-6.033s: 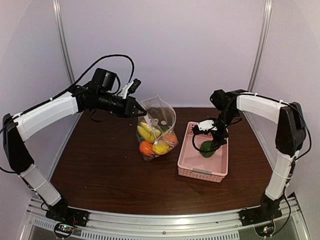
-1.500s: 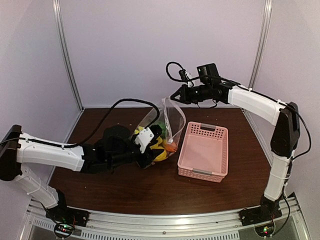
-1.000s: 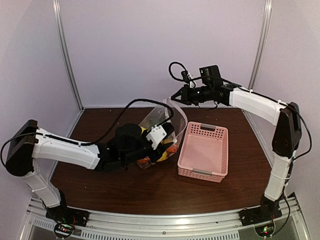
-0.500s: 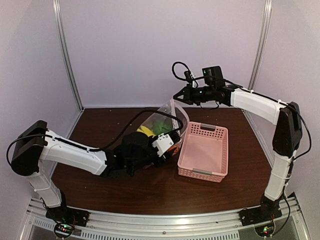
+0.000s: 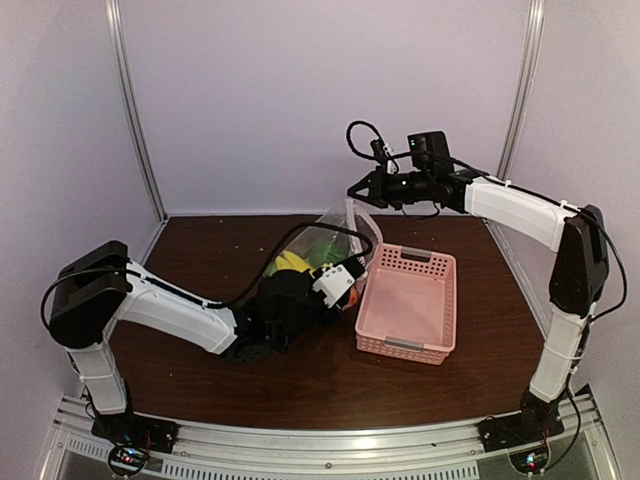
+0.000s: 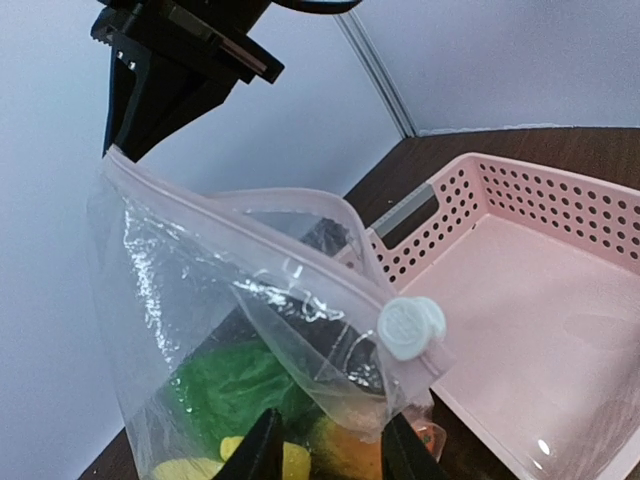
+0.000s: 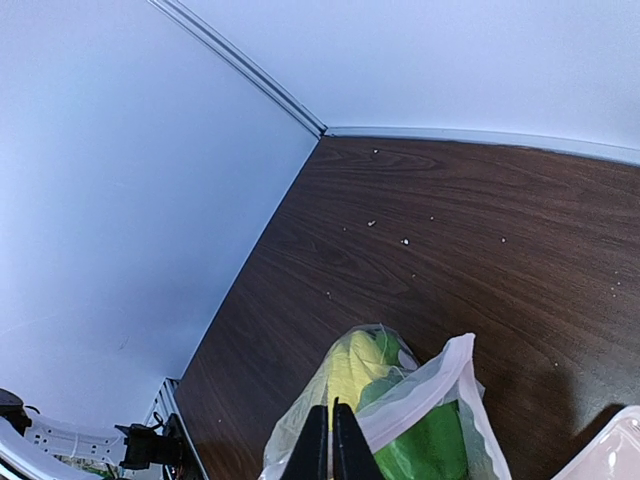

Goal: Place the food in the zip-top bag and seal the zipper
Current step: Pass from the right arm to the left

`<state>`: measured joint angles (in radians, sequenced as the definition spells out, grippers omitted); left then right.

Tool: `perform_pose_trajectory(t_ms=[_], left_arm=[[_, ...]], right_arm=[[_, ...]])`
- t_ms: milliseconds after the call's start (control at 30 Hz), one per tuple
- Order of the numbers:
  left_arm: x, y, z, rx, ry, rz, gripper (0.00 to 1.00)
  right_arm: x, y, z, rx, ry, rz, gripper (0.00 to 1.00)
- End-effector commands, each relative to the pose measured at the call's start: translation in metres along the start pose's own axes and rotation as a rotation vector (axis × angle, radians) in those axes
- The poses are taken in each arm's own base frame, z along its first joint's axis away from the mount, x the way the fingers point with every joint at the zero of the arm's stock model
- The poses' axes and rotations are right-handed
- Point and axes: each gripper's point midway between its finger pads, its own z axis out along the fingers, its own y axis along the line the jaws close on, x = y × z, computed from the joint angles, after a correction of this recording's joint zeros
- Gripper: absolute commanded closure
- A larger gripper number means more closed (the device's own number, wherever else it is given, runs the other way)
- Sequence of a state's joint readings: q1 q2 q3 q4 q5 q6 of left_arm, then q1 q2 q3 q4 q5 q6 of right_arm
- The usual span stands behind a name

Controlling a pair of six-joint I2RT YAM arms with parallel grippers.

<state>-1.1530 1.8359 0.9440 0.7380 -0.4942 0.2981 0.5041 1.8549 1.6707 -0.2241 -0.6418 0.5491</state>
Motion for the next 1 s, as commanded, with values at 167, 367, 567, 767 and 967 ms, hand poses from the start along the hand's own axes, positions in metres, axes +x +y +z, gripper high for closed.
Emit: perform_pose_trajectory(t_ms=[167,367,567,767,967], left_arm=[[-0.032,-0.001,0.005,0.016,-0.097,-0.036,0.67],[-0.027,-0.018,-0.007,0.077,-0.083,-0.016,0.65],[-0.03,-0.016,0.0,0.034,-0.079,-0.021,0.64],[-0.03,-0.032,0.015,0.074,-0.071,0.028,0.63],[-0.023,-0.034,0.005,0.114,-0.044,0.045,0.61]], right_arm=[[-0.006,0.009,-0.008,-0.032,-0.019,-0.002,0.95],[-0.008,0.009,-0.009,-0.035,-0.025,-0.002,0.95],[-0.007,0.009,-0.008,-0.036,-0.023,0.001,0.95],[-0.008,0.009,-0.007,-0.04,-0.022,0.002,0.95],[-0.026,-0.008,-0.028,-0.012,-0.06,-0.03,0.86]])
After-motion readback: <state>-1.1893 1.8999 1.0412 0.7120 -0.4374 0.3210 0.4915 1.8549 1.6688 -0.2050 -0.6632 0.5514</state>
